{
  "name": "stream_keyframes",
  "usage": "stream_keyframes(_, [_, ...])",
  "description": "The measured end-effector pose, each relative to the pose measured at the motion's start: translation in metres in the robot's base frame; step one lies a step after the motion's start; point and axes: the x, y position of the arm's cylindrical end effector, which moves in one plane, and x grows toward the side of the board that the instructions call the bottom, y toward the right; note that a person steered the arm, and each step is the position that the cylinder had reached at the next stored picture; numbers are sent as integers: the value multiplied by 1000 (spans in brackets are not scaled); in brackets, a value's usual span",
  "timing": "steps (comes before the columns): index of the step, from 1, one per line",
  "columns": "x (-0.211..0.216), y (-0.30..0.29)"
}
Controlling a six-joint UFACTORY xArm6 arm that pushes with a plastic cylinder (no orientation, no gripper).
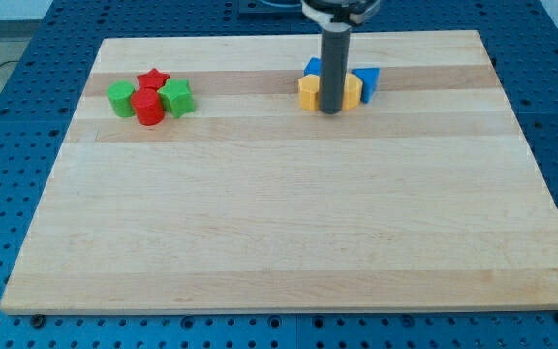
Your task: Move the blue triangle to the top right of the yellow heart
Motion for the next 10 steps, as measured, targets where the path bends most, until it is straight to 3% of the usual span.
stream_keyframes(2, [-6,-10])
stream_keyframes(6, [-45,75])
stream_keyframes(8, [-18,67])
stream_keyframes(10, [-27,99])
